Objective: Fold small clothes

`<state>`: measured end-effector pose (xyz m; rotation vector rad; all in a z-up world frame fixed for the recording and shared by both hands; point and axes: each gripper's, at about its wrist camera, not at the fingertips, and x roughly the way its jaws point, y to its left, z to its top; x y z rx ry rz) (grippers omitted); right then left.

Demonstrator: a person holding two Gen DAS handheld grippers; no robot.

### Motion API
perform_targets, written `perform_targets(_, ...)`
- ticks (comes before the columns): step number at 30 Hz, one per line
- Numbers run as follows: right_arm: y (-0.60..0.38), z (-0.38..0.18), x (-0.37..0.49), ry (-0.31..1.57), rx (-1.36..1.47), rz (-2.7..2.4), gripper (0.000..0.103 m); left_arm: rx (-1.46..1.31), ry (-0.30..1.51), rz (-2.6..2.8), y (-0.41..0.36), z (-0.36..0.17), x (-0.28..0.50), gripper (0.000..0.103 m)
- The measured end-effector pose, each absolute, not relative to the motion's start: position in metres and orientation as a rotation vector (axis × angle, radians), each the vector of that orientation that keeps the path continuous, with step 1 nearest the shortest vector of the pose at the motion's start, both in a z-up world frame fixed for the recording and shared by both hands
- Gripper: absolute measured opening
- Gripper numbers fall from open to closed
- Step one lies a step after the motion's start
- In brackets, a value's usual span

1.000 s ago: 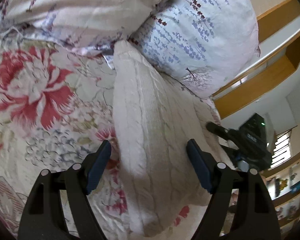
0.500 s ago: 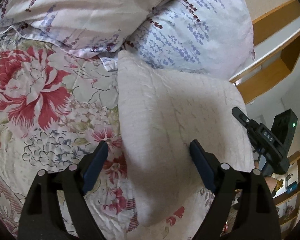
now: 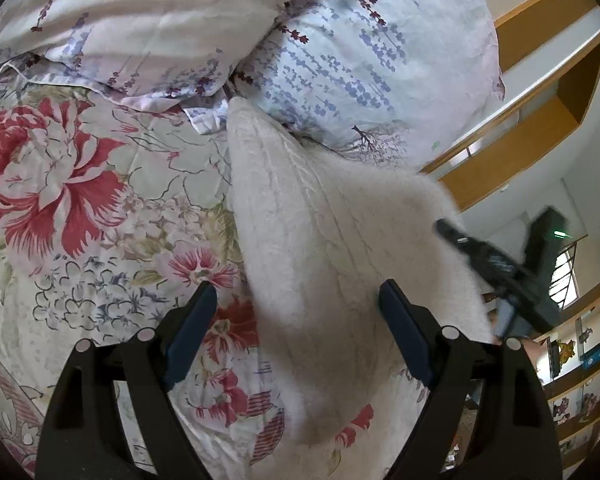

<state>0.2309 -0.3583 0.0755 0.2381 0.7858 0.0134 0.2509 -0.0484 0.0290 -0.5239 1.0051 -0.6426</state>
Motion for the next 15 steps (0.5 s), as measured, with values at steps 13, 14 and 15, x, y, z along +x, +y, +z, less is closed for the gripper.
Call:
perform_targets(13, -0.405, 0.073, 0.182, 0.801, 0.541, 0.08, 0.061, -0.448, 1.031, -0.613, -0.057, 0.043, 0.242, 0.083)
perform_targets(14, -0.407, 0.072, 0.177, 0.808, 0.567, 0.102, 0.061, -0.452, 1.036, -0.614, -0.056, 0.044, 0.24, 0.083)
perform_targets(15, -0.407, 0.069, 0.174, 0.817, 0.589, 0.122, 0.061, -0.461, 1.044, -0.616, -0.055, 0.044, 0.238, 0.083)
